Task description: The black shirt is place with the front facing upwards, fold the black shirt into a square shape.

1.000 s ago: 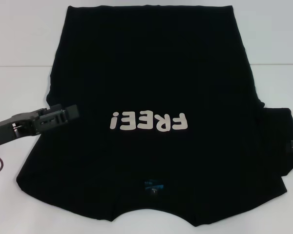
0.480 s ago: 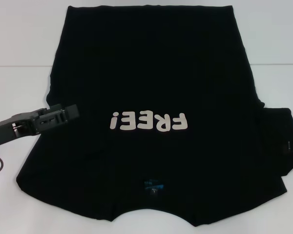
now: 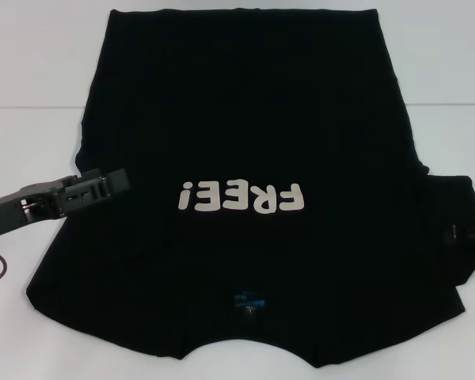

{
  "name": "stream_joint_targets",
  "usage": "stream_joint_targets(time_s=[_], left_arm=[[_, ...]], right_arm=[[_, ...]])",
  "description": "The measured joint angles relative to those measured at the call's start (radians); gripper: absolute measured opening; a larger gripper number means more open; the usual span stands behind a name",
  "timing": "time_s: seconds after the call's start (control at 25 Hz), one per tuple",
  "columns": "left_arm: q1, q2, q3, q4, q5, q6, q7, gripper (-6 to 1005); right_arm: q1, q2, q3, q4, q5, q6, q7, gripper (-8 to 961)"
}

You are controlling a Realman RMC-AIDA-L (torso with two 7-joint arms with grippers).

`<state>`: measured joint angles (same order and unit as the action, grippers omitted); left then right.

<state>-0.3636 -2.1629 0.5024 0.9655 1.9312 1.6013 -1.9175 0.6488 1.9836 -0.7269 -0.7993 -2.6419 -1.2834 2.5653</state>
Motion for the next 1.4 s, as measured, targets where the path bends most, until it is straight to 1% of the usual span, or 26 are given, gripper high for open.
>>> stream_joint_targets(time_s=[0.32, 0.68, 0.88, 1.32, 1.4], left_arm=[[0.000, 0.001, -0.001, -0.005, -0.015, 0.000, 0.000, 798], [0.001, 0.004, -0.001, -0.009, -0.029, 0.000, 0.000, 798], [0.000, 0.005, -0.001, -0.009, -0.030, 0.000, 0.000, 798], [0.007, 0.005, -0.001, -0.010, -0.058, 0.007, 0.000, 797], [0.009, 0.005, -0.001, -0.010, -0.065, 0.010, -0.001, 798]], right_arm=[[0.003, 0.006, 0.005, -0.001, 0.037, -0.002, -0.009, 650], [0.004, 0.003, -0.001, 0.011, 0.034, -0.003, -0.007, 648], [0.004, -0.001, -0.002, 0.014, 0.033, -0.004, -0.002, 401], [-0.005, -0.003, -0.004, 0.005, 0.030, -0.008, 0.001, 161], [-0.009, -0.005, -0.003, -0.001, 0.030, -0.009, 0.001, 62]])
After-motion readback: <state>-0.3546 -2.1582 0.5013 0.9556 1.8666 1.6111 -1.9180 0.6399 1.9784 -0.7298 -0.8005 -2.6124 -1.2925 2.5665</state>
